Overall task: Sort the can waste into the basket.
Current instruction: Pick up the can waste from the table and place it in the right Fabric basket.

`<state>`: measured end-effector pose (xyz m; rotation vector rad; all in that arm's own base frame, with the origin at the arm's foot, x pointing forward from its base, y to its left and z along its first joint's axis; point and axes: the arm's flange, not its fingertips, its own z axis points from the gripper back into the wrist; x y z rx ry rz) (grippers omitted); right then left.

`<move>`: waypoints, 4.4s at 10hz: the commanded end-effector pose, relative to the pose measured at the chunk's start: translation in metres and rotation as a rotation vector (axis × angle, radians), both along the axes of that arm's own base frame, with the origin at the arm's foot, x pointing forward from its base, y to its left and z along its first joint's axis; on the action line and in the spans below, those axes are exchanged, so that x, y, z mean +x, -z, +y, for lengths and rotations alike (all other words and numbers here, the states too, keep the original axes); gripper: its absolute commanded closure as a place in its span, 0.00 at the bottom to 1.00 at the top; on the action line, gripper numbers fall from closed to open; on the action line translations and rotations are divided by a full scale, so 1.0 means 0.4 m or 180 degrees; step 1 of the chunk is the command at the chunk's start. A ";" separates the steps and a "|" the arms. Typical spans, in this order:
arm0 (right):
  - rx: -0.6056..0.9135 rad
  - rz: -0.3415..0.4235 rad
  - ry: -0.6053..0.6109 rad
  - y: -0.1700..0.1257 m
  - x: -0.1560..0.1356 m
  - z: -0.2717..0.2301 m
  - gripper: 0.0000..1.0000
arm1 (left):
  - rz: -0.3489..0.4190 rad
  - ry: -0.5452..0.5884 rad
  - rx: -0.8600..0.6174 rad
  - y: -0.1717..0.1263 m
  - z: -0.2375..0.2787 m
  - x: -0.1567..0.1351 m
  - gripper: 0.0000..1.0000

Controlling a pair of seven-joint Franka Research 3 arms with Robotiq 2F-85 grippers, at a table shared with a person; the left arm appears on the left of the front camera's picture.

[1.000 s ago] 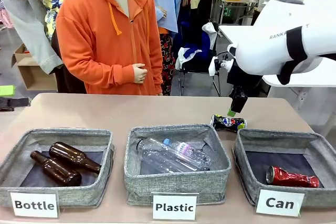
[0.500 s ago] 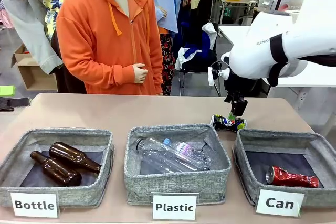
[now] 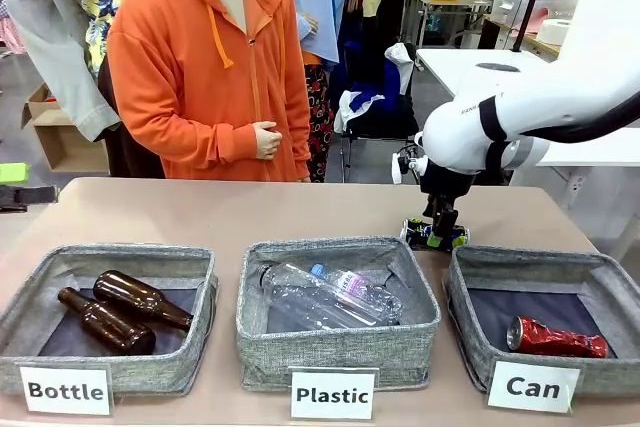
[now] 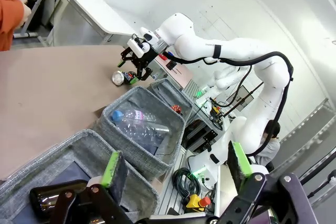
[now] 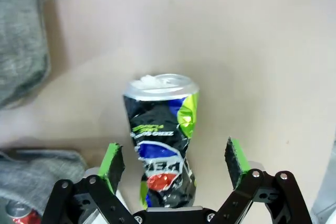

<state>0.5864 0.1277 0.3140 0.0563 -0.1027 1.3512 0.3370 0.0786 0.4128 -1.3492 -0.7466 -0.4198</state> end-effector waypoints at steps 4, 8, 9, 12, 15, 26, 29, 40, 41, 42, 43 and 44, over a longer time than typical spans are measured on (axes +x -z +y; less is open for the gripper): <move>-0.0029 0.0101 0.0170 0.039 0.034 0.009 0.00 | 0.0035 -0.0040 -0.0026 -0.012 -0.003 -0.004 0.00; -0.0075 0.0101 0.0144 0.041 0.029 0.017 1.00 | 0.0035 -0.0040 -0.0026 -0.012 -0.003 -0.004 0.00; -0.0067 0.0101 0.0140 0.041 0.026 0.014 1.00 | 0.0035 -0.0040 -0.0026 -0.012 -0.003 -0.004 0.00; -0.0137 0.0063 0.0143 0.025 0.014 0.011 0.96 | 0.0035 -0.0040 -0.0026 -0.012 -0.003 -0.004 0.00; -0.0202 0.0001 0.0084 -0.014 0.006 0.019 1.00 | 0.0035 -0.0040 -0.0026 -0.012 -0.003 -0.004 0.00; -0.0290 0.0562 -0.0420 -0.239 -0.495 -0.155 1.00 | 0.0035 -0.0040 -0.0026 -0.012 -0.003 -0.004 0.00; -0.0142 0.0556 -0.0306 -0.209 -0.553 -0.194 1.00 | 0.0035 -0.0040 -0.0026 -0.012 -0.003 -0.004 0.00; -0.0071 0.0584 -0.0085 -0.199 -0.539 -0.198 0.00 | 0.0035 -0.0040 -0.0026 -0.012 -0.003 -0.004 0.00; 0.0089 0.0581 -0.0061 -0.200 -0.530 -0.198 0.00 | 0.0035 -0.0040 -0.0026 -0.012 -0.003 -0.004 0.00; 0.0446 0.0609 0.0117 -0.208 -0.521 -0.198 0.00 | 0.0035 -0.0040 -0.0026 -0.012 -0.003 -0.004 0.00; 0.1072 0.0548 0.0892 -0.223 -0.498 -0.185 0.00 | 0.0035 -0.0040 -0.0026 -0.012 -0.003 -0.004 0.00; 0.1917 0.0638 0.1231 -0.246 -0.488 -0.161 0.00 | 0.0035 -0.0040 -0.0026 -0.012 -0.003 -0.004 0.00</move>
